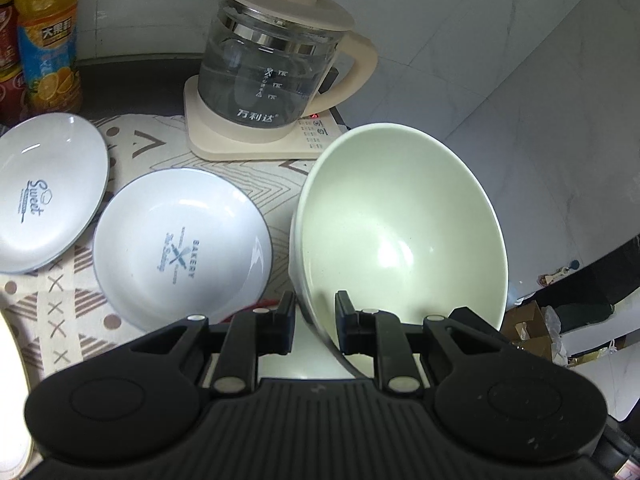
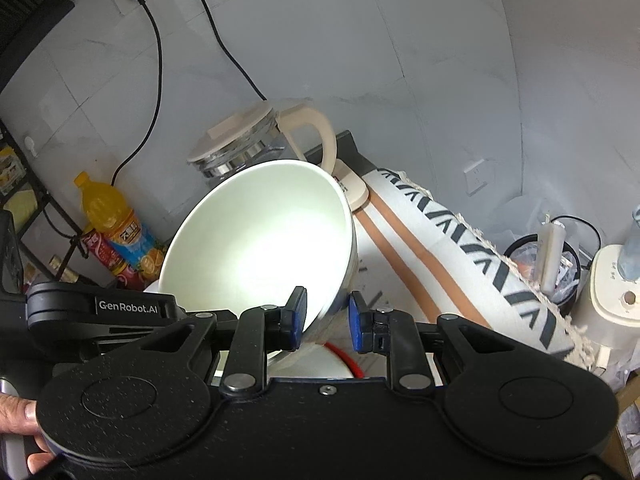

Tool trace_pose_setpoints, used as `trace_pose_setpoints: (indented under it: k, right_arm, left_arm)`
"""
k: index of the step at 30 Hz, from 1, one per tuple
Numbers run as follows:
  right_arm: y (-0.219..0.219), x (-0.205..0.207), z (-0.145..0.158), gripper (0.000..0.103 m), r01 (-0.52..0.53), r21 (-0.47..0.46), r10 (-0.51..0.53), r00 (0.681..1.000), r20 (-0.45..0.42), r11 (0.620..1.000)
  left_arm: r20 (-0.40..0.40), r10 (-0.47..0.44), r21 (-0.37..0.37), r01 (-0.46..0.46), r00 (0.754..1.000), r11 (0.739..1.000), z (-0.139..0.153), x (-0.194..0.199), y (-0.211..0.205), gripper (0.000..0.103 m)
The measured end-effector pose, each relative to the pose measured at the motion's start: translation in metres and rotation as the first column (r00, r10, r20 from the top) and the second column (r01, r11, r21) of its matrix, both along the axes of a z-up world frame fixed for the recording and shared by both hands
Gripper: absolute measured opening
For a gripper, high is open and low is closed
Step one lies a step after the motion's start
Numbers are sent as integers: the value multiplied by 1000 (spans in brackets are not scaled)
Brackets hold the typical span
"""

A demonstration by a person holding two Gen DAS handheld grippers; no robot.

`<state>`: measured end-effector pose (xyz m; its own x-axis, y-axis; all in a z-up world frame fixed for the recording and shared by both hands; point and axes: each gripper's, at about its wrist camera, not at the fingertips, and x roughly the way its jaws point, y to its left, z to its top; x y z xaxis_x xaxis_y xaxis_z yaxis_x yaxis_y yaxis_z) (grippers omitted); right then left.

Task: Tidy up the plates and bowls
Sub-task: 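Lift the smaller pale green bowl with both grippers over the bowl stack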

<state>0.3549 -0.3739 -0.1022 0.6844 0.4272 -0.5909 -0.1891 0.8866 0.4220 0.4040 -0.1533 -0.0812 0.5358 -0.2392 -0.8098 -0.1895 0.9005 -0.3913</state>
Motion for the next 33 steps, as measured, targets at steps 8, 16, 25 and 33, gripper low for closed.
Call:
trace_pose_setpoints:
  k: [8,16,25,33]
  right_arm:
    - [1,-28,0,22,4,-7,-4,1000,4,1000]
    - [3,-54,-6,22,20,-10,-20,1000,-11,1000]
    - [10,-73,-14,22,29,-39,-30,999,-33,999]
    - [14,-79,-20,22,40,-64,-44,997,-58,997]
  left_arm:
    - [1,-5,-14,5,1000,1000,2,-30,2,19]
    - [-13,-22,-18,22,1000,1000,-2,-55,5,19]
    - [-54,-47,-37,45,997,998,-16,-73,11,20]
    - [-83,-59,-63,53,995,997,-28,-80,12,20]
